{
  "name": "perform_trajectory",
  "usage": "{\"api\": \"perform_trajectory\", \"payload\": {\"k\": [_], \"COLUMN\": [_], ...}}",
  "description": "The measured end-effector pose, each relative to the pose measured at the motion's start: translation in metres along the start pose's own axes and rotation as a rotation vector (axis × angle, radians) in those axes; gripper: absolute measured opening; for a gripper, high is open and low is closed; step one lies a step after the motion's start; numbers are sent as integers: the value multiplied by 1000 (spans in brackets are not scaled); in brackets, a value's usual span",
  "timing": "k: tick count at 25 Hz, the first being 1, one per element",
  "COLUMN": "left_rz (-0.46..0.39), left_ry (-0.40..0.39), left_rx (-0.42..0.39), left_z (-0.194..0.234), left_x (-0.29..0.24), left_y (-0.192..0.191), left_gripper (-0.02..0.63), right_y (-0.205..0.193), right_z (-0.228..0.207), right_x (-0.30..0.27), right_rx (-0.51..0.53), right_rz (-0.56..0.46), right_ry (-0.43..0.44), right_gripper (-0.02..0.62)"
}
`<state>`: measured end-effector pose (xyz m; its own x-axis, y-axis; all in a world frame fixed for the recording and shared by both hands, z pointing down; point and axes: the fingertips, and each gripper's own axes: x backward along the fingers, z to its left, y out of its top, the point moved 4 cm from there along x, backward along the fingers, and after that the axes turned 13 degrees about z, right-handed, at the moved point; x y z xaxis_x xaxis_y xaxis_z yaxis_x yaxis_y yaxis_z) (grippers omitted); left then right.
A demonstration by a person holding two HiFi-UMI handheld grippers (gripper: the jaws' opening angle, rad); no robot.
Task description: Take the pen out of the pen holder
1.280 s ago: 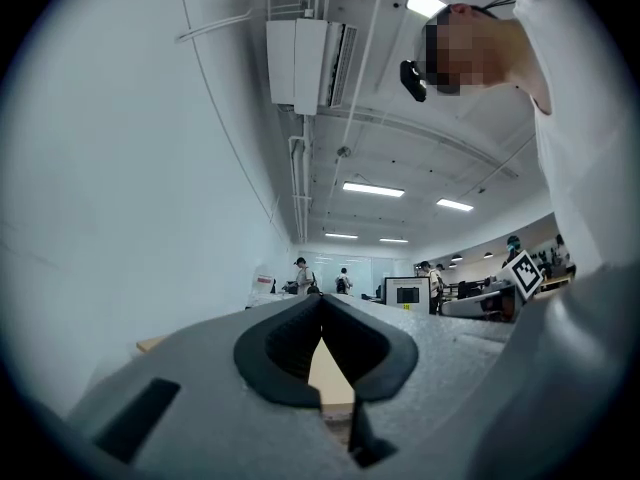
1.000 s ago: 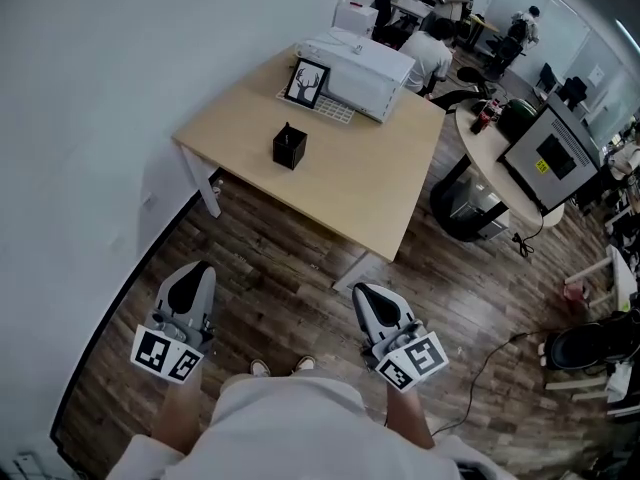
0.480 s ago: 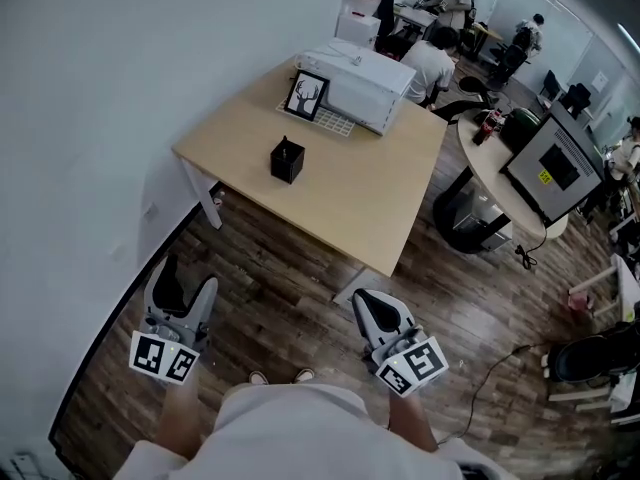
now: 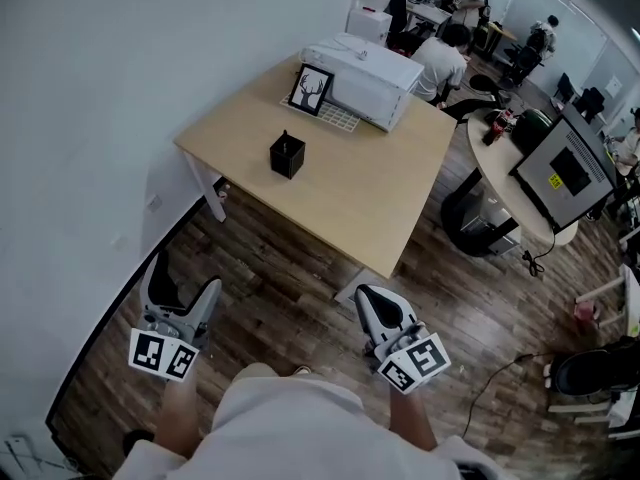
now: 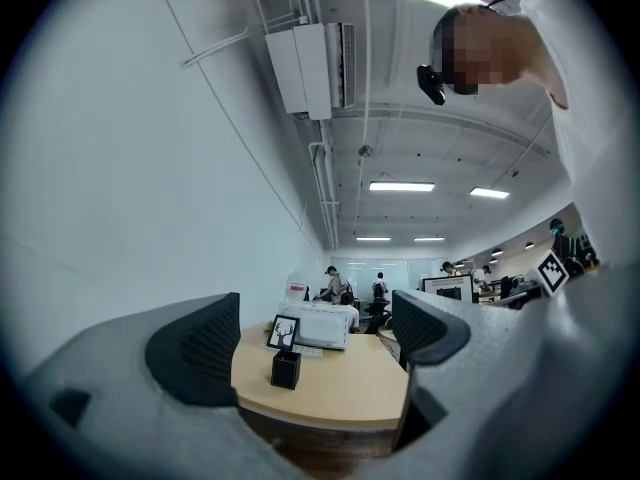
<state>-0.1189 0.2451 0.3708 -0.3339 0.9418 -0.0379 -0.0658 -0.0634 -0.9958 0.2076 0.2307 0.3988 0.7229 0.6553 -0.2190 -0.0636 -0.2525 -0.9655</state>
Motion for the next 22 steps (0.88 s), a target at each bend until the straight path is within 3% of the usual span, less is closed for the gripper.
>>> {"api": "perform_trajectory", "payload": {"k": [9, 16, 22], "left_rz": [70, 78, 77], "left_ry": [6, -77, -153], "left_rx": [22, 53, 84], "left_z": [4, 22, 67], "left_x": [-14, -81, -171], "left_y": [-20, -33, -41], "left_gripper": [468, 468, 468], "right_y": [-9, -6, 14], "right_z": [-16, -43, -81], "right_x": [-11, -38, -107], "right_rx": [-36, -51, -44], "right_rz": [6, 29, 58], "right_ry": [2, -64, -114], "right_gripper": [2, 2, 2]}}
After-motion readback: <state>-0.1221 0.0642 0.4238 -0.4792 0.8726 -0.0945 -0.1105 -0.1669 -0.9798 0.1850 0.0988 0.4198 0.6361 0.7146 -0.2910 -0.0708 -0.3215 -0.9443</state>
